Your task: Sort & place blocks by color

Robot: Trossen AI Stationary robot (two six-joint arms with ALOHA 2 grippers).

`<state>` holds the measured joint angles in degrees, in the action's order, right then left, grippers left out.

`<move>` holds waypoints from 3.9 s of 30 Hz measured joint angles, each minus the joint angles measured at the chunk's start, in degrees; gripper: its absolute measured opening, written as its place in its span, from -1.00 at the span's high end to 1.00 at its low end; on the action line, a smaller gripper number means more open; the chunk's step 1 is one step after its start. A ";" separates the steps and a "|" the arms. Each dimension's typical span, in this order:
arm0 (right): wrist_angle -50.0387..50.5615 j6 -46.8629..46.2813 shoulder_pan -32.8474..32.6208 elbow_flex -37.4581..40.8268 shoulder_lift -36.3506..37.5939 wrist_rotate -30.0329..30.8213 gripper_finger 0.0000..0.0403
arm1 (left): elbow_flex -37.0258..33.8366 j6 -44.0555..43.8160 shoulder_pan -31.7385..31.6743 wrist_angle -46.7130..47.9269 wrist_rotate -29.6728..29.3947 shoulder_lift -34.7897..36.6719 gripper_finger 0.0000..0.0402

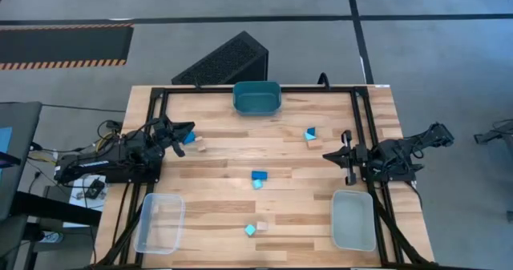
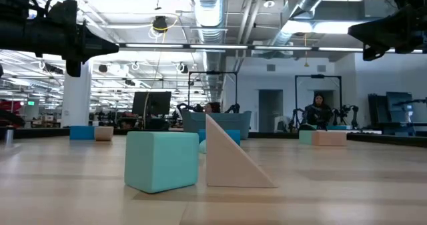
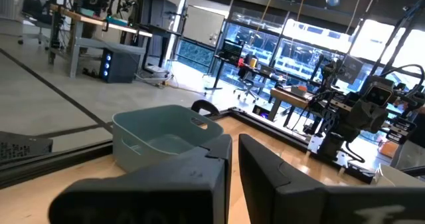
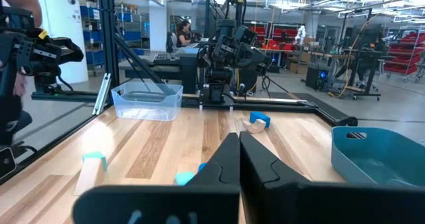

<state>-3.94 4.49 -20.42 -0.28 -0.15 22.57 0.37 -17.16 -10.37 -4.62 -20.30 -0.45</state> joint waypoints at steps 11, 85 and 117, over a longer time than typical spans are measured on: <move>0.01 -0.02 -0.01 0.01 0.01 0.00 0.95 | 0.01 3.02 0.00 -1.95 -5.00 -0.02 0.92; 8.79 -49.87 24.33 -5.69 -16.03 0.02 0.19 | 2.11 -27.89 -4.11 -19.50 -18.65 -25.05 0.29; 38.13 -58.49 27.58 -51.42 -63.14 1.76 0.63 | 31.35 1.57 -14.28 11.26 18.55 -39.28 0.17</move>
<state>34.20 -54.00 7.17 -51.70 -63.30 24.32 31.72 -15.59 -24.66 6.64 -1.75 -39.73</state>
